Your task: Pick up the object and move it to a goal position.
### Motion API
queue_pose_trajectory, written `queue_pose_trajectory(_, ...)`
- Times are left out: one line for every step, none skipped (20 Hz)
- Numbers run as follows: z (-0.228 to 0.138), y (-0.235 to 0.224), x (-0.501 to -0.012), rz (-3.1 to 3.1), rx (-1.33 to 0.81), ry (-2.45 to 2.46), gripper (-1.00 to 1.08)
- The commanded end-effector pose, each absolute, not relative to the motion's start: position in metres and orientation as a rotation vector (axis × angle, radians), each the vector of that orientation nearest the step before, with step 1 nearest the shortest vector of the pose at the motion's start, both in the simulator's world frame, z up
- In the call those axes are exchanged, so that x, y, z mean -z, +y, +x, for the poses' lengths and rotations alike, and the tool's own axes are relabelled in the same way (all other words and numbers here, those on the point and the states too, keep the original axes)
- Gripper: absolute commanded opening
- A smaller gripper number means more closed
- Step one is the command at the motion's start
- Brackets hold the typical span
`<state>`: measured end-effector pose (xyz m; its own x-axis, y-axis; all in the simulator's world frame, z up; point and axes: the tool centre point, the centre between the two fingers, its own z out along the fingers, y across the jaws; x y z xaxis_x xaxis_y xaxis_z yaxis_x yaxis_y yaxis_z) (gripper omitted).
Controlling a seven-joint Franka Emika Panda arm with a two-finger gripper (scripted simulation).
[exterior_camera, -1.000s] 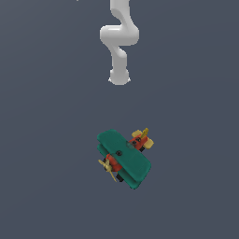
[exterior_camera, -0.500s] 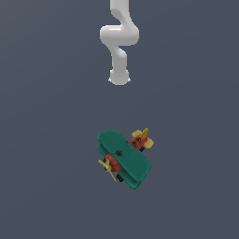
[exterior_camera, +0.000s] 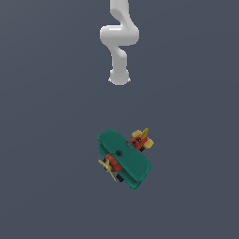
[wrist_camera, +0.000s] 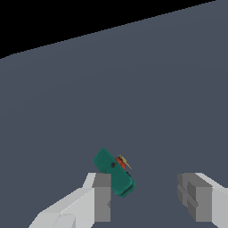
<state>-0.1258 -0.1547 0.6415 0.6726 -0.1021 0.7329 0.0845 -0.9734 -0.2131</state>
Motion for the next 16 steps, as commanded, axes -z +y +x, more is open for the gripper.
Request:
queue_pose_trajectory(-0.129, -0.168, -0.644, -2.618, 1.210, 0.025, 0.28)
queue_pose_trajectory(-0.130, -0.173, -0.644, -2.602, 1.218, 0.029, 0.28)
queue_pose_trajectory(-0.131, -0.178, -0.644, -2.586, 1.226, 0.034, 0.28)
queue_pose_trajectory(-0.132, -0.183, -0.644, -2.570, 1.233, 0.039, 0.28)
queue_pose_trajectory(-0.132, -0.188, -0.644, -2.554, 1.239, 0.043, 0.28)
queue_pose_trajectory(-0.133, -0.194, -0.643, -2.538, 1.245, 0.048, 0.28)
queue_pose_trajectory(-0.133, -0.199, -0.642, -2.522, 1.251, 0.053, 0.28)
queue_pose_trajectory(-0.134, -0.204, -0.641, -2.506, 1.255, 0.058, 0.28)
queue_pose_trajectory(-0.134, -0.209, -0.640, -2.490, 1.260, 0.062, 0.28)
queue_pose_trajectory(-0.134, -0.214, -0.638, -2.474, 1.263, 0.067, 0.28)
queue_pose_trajectory(-0.134, -0.219, -0.636, -2.458, 1.267, 0.072, 0.28)
queue_pose_trajectory(-0.133, -0.224, -0.633, -2.443, 1.269, 0.077, 0.28)
queue_pose_trajectory(-0.133, -0.228, -0.631, -2.427, 1.271, 0.082, 0.28)
queue_pose_trajectory(-0.133, -0.233, -0.628, -2.412, 1.273, 0.087, 0.28)
queue_pose_trajectory(-0.132, -0.238, -0.625, -2.396, 1.274, 0.092, 0.28)
queue_pose_trajectory(-0.131, -0.242, -0.622, -2.381, 1.274, 0.097, 0.28)
